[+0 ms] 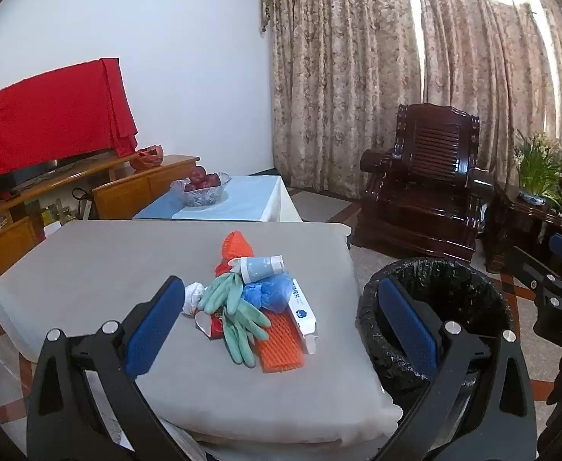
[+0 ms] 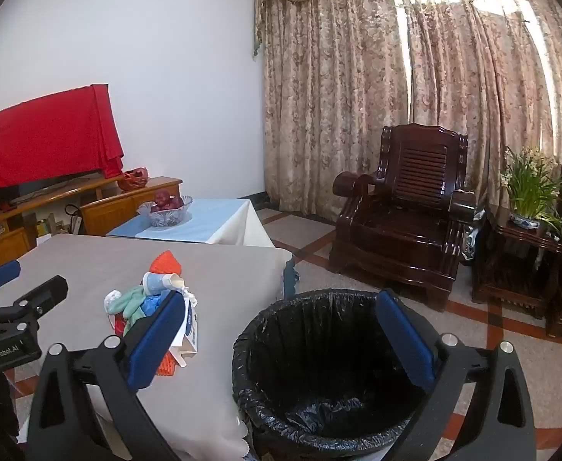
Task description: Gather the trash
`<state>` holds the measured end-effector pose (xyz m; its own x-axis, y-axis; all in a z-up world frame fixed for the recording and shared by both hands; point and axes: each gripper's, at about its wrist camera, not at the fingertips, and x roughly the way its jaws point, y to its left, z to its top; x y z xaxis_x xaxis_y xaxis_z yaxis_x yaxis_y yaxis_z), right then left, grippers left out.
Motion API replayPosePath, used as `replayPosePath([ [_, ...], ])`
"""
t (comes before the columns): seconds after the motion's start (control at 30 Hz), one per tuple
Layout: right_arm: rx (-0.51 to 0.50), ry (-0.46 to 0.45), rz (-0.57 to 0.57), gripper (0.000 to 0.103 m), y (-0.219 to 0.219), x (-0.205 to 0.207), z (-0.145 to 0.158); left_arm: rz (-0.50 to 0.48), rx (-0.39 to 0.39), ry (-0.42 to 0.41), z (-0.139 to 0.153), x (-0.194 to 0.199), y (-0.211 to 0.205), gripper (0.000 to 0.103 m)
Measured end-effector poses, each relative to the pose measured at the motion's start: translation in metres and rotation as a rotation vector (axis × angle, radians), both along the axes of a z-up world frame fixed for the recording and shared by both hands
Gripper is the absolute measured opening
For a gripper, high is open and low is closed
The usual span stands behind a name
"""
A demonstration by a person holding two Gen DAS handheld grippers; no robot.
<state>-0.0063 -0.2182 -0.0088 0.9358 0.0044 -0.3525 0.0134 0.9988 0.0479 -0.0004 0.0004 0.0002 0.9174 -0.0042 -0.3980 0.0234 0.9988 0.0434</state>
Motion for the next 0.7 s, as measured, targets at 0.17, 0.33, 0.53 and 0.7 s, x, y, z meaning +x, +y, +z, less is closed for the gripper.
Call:
replayPosePath([
  [0.17, 0.000, -0.001, -0.001, 0.097, 0.0000, 0.0015, 0.0001, 0.000, 0.000, 0.002, -0.0003, 0.0004, 0.0003, 0.098],
  [0.33, -0.003, -0.010, 0.000, 0.097, 0.0006, -0.0008, 0.0005, 0.000, 0.000, -0.001, 0.0000, 0.0000, 0.0000, 0.098],
  [0.53, -0.004, -0.010, -0.001, 0.097, 0.0013, 0.0002, -0.0001, -0.006, -0.002, 0.003, -0.0005, 0.0015, 0.0000, 0.098],
  [0.7, -0.002, -0.011, -0.001, 0.097, 0.0032, -0.0008, 0.0025, -0.002, -0.002, 0.000, -0.0001, 0.0001, 0.0001, 0.098],
])
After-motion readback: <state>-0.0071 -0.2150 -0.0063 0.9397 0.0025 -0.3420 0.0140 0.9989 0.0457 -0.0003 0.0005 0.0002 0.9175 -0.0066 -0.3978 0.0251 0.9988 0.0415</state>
